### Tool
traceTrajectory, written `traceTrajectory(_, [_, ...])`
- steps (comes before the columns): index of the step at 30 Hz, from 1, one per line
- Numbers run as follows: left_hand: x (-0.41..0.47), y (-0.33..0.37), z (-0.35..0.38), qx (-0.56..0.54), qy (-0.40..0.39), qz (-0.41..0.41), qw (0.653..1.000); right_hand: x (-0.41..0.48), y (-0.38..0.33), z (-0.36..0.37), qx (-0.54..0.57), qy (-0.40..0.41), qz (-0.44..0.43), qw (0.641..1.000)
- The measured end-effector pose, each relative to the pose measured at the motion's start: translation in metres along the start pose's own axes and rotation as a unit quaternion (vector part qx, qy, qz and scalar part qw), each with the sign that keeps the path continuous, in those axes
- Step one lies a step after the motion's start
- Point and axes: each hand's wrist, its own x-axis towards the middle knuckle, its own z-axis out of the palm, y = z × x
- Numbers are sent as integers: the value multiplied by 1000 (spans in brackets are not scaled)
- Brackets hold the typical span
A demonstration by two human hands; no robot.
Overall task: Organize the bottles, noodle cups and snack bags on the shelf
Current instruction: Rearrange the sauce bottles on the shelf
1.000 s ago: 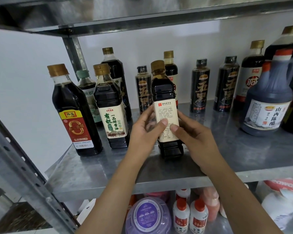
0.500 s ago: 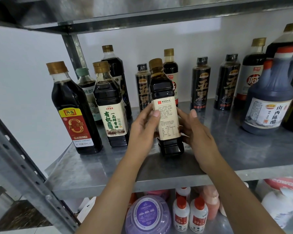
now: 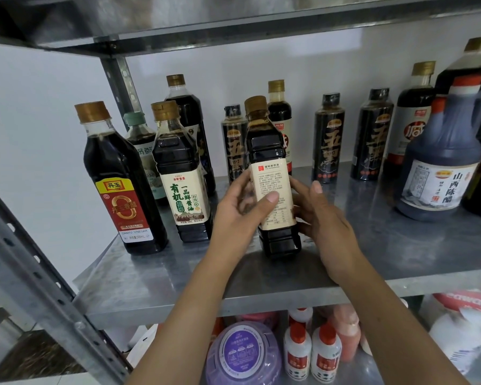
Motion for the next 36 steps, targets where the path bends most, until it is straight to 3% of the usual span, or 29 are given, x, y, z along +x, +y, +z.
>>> traceTrajectory(9, [-1, 1, -1, -10, -4, 11, 1000, -2, 6, -1, -39, 18, -57, 997])
traceTrajectory(16, [2, -7, -5, 10, -14, 11, 1000, 0, 7, -6, -146, 68, -73, 984])
traceTrajectory(25, [4, 0, -1, -45, -15, -25, 999, 0, 7, -8, -64, 37, -78, 994])
traceTrajectory(30, [4, 1, -3, -84, -12, 2, 996, 3, 9, -8, -26, 9, -42, 999])
traceTrajectory(36, [8, -6, -4, -43, -8, -10, 999, 5, 13, -9, -20, 23, -35, 999])
